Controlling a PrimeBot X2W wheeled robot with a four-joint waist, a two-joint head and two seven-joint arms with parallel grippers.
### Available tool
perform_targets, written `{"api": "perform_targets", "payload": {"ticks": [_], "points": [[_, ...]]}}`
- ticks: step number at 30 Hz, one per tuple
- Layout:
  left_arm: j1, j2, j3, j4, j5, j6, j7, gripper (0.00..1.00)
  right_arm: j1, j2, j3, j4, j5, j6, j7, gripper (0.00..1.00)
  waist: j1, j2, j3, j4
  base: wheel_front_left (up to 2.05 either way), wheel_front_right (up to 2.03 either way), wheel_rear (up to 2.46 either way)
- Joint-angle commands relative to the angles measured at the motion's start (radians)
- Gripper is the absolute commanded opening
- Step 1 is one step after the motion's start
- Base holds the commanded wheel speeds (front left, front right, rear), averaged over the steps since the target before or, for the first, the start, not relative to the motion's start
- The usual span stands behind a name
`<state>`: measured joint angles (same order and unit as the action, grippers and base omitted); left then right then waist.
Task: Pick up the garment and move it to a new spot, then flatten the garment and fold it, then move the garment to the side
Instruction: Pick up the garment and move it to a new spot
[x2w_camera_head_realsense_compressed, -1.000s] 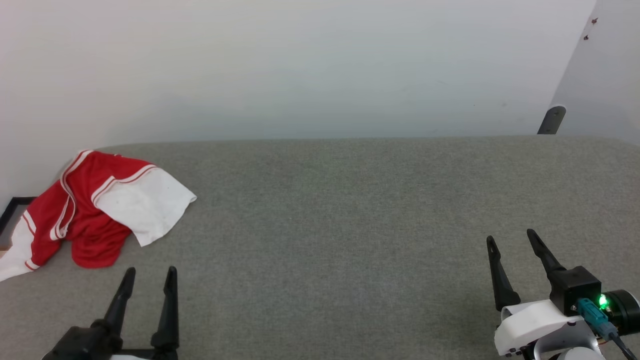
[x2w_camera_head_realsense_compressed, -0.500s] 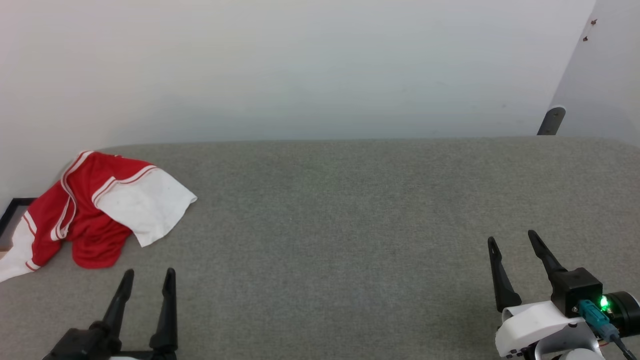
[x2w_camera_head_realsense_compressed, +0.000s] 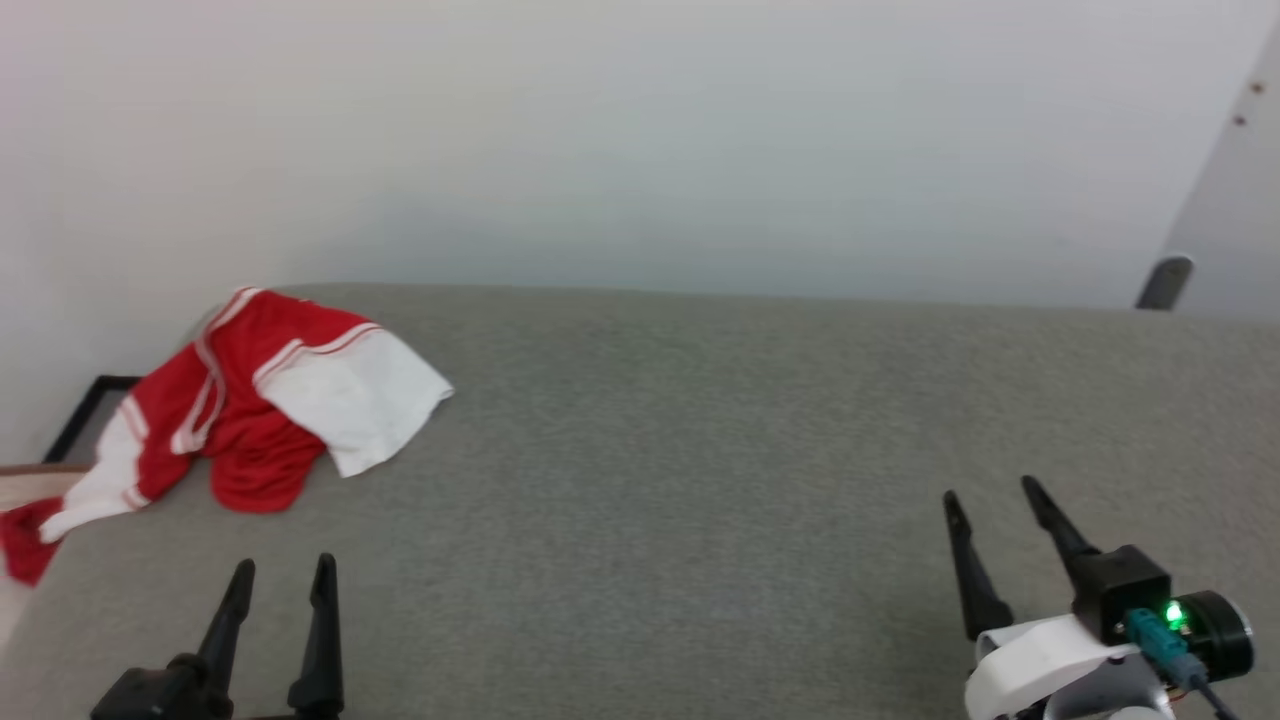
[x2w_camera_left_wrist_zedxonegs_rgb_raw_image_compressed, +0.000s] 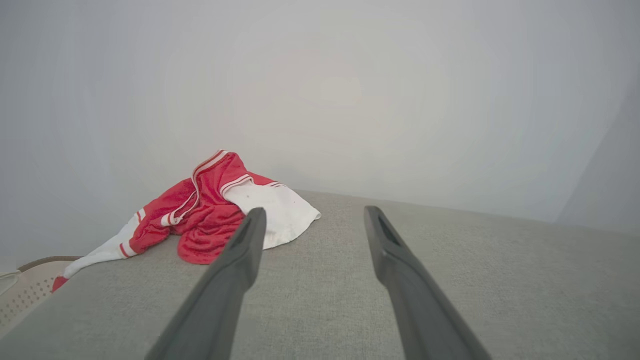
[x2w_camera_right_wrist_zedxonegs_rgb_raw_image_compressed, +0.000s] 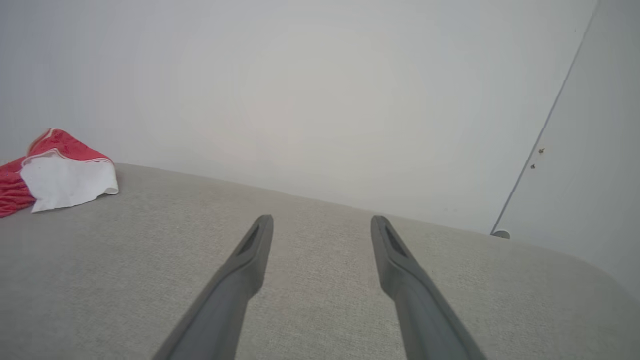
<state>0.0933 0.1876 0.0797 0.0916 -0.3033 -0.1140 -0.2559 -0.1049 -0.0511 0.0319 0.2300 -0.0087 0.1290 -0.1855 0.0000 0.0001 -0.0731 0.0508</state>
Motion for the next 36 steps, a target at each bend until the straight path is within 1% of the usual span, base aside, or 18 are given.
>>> {"api": "perform_targets", "payload": {"ticks": [1,8,13,19,28,31,36], "points": [[0.011,0.004,0.002,0.001,0.002,0.008,0.004,1.00,0.016,0.001,0.012,0.007,0.010,0.003,-0.001,1.00,0.0000,-0.0001,-0.025,0.047,0.00,0.00,0.00],[0.021,0.018,0.013,-0.024,0.001,0.035,0.041,1.00,0.011,0.002,0.074,0.030,0.040,0.003,-0.005,1.00,0.0000,-0.0001,-0.061,0.140,0.00,0.00,0.00],[0.033,0.027,0.017,-0.043,-0.011,0.043,0.076,1.00,0.011,0.001,0.117,0.047,0.068,0.002,-0.010,1.00,0.0000,-0.0001,-0.083,0.199,0.00,0.00,0.00],[0.047,0.039,0.019,-0.072,-0.017,0.051,0.111,1.00,0.003,0.001,0.152,0.066,0.089,0.002,-0.018,1.00,0.0000,-0.0001,-0.098,0.251,0.00,0.00,0.00],[0.052,0.046,0.026,-0.102,-0.041,0.060,0.146,1.00,-0.005,0.001,0.154,0.084,0.098,0.002,-0.029,1.00,0.0000,-0.0001,-0.094,0.278,0.00,0.00,0.00],[0.038,0.047,0.030,-0.112,-0.052,0.064,0.161,1.00,-0.008,0.001,0.150,0.083,0.093,0.002,-0.029,1.00,0.0000,-0.0001,-0.084,0.278,0.00,0.00,0.00],[-0.006,0.061,0.031,-0.120,-0.080,0.053,0.199,1.00,-0.023,0.001,0.148,0.074,0.079,0.002,-0.023,1.00,0.0000,-0.0001,-0.053,0.268,0.00,0.00,0.00]]}}
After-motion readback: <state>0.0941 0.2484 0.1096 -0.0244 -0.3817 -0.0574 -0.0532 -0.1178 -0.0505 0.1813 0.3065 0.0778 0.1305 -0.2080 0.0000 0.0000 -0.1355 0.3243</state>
